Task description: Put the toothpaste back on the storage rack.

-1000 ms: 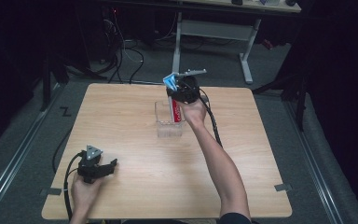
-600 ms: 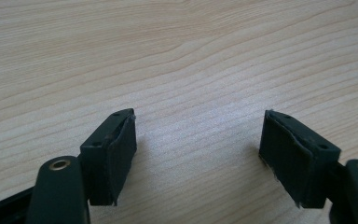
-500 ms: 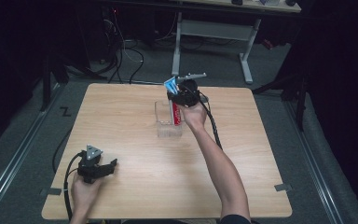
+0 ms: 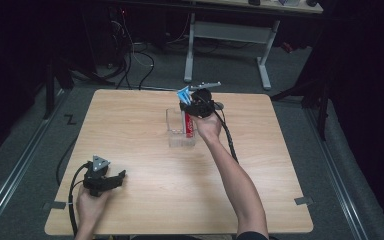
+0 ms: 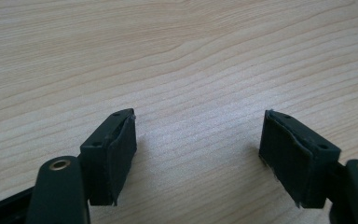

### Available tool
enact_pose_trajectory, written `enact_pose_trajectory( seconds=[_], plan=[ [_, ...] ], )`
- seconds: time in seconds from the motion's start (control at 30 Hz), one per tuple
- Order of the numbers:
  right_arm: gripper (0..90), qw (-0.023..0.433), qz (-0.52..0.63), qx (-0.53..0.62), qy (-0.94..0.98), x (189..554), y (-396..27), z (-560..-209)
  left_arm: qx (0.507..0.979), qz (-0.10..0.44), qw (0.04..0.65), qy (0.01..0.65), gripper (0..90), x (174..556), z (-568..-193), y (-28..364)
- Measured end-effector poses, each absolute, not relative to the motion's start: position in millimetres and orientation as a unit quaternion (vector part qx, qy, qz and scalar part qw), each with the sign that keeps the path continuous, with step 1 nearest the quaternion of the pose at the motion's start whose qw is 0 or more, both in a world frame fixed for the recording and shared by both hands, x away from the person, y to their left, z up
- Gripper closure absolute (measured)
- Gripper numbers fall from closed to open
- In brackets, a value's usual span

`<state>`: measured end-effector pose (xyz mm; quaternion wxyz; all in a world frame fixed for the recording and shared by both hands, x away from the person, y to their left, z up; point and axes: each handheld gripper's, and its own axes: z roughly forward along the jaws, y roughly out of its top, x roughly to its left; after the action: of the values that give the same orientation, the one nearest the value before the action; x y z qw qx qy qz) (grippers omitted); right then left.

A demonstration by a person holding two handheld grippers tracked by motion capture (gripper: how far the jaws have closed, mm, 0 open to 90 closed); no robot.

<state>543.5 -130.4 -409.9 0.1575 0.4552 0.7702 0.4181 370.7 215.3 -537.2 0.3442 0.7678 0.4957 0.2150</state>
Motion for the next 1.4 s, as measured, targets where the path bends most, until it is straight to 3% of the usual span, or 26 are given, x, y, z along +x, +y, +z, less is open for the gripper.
enact_pose_trajectory(
  seconds=[0.93, 1.4],
  plan=[
    [66.8, 0.146, 0.413, 0.465, 0.770, 542.0, -135.6, -422.3, 0.768, 0.215, 0.344, 0.496, 27.5, 370.8, -537.3, 215.2],
    [64.0, 0.170, 0.397, 0.470, 0.770, 540.5, -143.7, -420.1, 0.767, 0.216, 0.345, 0.496, 27.5, 370.8, -537.3, 215.1]
  ],
)
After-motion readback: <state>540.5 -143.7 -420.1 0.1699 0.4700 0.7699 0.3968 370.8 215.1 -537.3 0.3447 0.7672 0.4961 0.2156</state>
